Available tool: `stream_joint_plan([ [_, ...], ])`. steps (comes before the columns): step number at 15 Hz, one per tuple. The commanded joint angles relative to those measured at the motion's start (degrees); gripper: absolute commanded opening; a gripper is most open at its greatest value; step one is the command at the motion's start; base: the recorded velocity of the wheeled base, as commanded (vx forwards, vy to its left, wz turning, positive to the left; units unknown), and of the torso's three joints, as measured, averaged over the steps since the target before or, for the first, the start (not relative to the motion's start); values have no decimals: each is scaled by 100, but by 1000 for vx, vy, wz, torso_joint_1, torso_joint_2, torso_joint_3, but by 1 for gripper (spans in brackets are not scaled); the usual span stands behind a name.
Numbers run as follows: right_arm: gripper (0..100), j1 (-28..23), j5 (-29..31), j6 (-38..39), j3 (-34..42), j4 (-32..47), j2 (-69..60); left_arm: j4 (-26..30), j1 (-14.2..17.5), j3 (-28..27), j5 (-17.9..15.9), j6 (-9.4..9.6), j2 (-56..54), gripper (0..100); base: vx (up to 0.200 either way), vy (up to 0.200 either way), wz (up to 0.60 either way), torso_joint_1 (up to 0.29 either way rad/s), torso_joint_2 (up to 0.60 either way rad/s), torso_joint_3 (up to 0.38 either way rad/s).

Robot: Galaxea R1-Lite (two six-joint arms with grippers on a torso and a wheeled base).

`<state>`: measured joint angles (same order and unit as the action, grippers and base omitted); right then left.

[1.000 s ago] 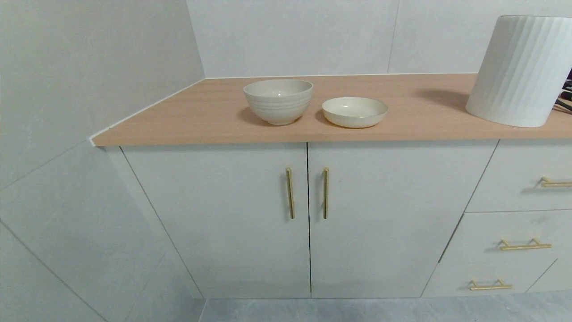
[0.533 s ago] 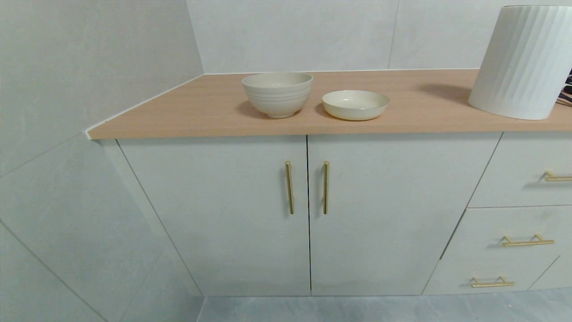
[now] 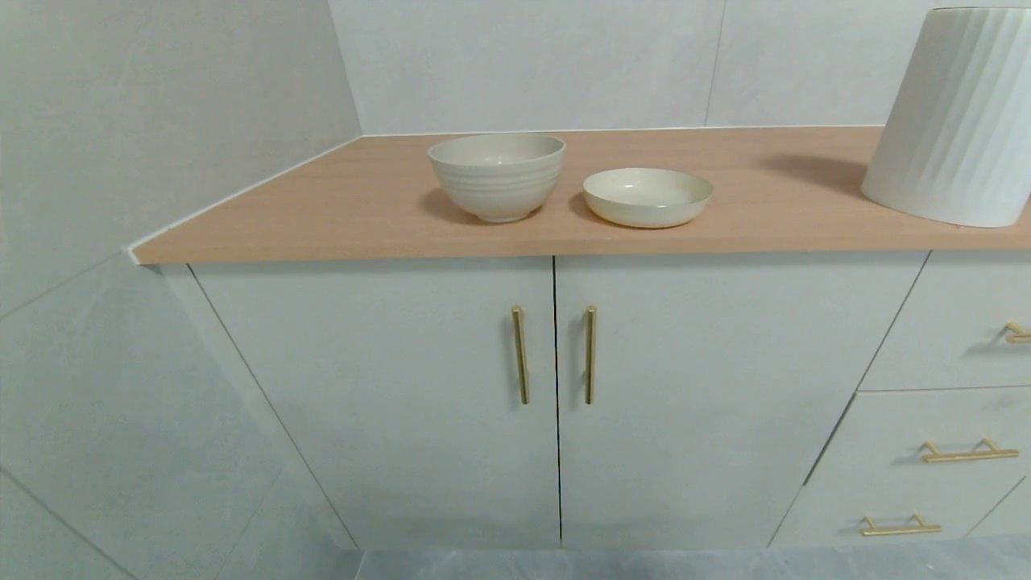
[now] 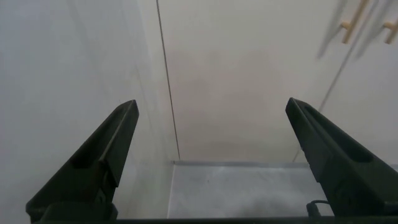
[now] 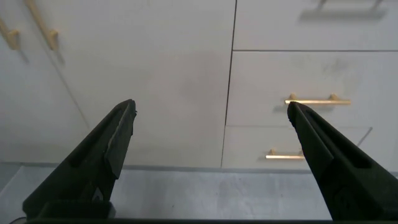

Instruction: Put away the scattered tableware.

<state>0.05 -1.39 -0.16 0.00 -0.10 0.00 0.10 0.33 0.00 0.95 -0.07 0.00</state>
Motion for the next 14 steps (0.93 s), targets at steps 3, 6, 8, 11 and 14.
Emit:
stream_joint_plan([
  [3, 100, 4, -2, -11, 0, 1, 0, -1, 2, 0, 2, -1, 9, 100, 0, 0, 0, 0, 0, 0],
  [6, 100, 65, -371, 253, -949, -52, 255, -1, 2, 0, 2, -1, 9, 100, 0, 0, 0, 0, 0, 0],
  [8, 100, 83, -872, 280, -1301, 221, 826, -1, 2, 0, 2, -1, 9, 100, 0, 0, 0, 0, 0, 0],
  [11, 100, 118, -2006, 280, -1626, 194, 2294, -1, 2, 0, 2, -1, 9, 100, 0, 0, 0, 0, 0, 0],
  [14, 100, 276, -2093, 297, -2030, 159, 3665, -1, 2, 0, 2, -1, 9, 100, 0, 0, 0, 0, 0, 0],
])
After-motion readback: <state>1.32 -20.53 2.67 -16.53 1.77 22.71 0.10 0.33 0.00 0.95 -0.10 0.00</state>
